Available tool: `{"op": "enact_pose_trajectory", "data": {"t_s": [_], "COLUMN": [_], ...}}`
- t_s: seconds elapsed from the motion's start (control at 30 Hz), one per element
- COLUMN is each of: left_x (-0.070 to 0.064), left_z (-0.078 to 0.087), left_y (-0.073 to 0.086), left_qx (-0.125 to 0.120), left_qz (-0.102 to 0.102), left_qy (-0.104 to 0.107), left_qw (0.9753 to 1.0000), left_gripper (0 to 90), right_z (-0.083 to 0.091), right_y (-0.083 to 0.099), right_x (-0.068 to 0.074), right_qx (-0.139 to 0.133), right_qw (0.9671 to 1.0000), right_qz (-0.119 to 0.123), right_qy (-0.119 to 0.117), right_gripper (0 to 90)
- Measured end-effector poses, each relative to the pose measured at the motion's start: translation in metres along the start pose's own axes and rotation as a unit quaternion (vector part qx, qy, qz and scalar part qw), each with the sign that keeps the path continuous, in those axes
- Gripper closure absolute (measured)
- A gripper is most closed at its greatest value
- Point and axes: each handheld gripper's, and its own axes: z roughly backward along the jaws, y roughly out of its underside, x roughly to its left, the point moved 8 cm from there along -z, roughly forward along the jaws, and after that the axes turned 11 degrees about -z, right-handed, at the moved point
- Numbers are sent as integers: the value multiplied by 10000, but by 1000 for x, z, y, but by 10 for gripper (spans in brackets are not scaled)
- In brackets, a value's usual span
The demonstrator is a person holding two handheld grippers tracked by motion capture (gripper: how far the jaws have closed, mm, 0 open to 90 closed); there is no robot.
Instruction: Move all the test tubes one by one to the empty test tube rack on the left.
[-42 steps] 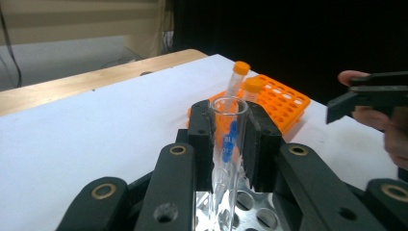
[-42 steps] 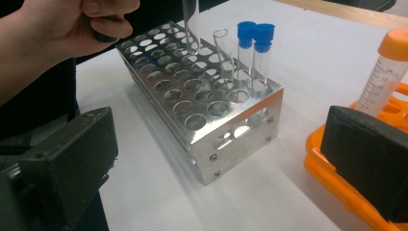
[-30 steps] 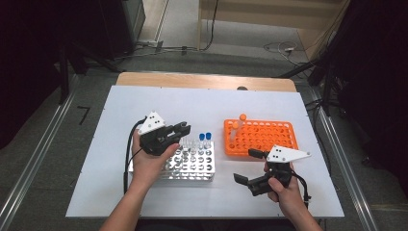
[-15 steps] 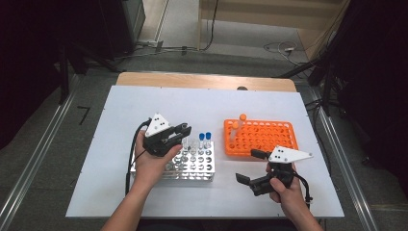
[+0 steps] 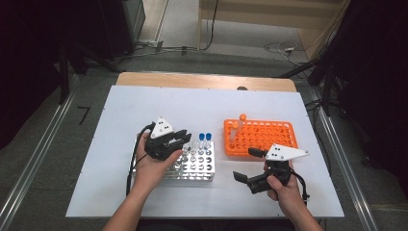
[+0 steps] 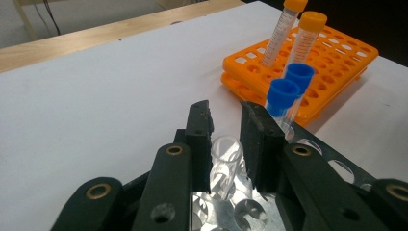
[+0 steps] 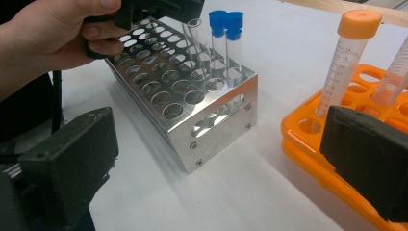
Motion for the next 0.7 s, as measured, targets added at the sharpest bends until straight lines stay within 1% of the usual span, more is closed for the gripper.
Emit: {"op": "enact_pose_trajectory", "data": {"t_s": [0.1,0.13,0.2,0.27,0.3,0.37,0.5,0.63,0.67,0.7], "left_x": [0,1,2,3,4,5,3,-1,-3,-3], "left_z": [3,5,8,12,14,17,25,33,35,36], "left_y": [-1,-1,-2,-3,-4,-3,-5,-6,-6,-5], "left_qx": [-44,-59,-171,-273,-304,-346,-529,-683,-698,-695], "left_qz": [46,90,211,299,297,277,341,357,351,364], "left_qy": [-51,-32,43,70,75,11,120,312,373,388], "left_qw": [10000,9999,9996,9992,9991,9990,9979,9965,9962,9962], "left_gripper": [679,651,621,588,572,520,434,290,264,223], "right_z": [-1,-2,-3,-3,-3,-3,-4,-5,-6,-6], "right_y": [-1,-2,-2,-3,-4,-7,-11,-16,-18,-19], "right_x": [0,0,-1,-1,-2,-5,-13,-21,-23,-25], "right_qx": [-3,-1,16,-8,-14,-48,-95,-145,-161,-176], "right_qw": [10000,10000,10000,10000,10000,10000,9997,9993,9992,9991], "right_qz": [3,2,23,20,17,-6,-74,-103,-125,-138], "right_qy": [-13,-10,-1,7,42,76,227,322,330,356], "right_gripper": [0,0,0,0,0,0,10,21,26,30]}}
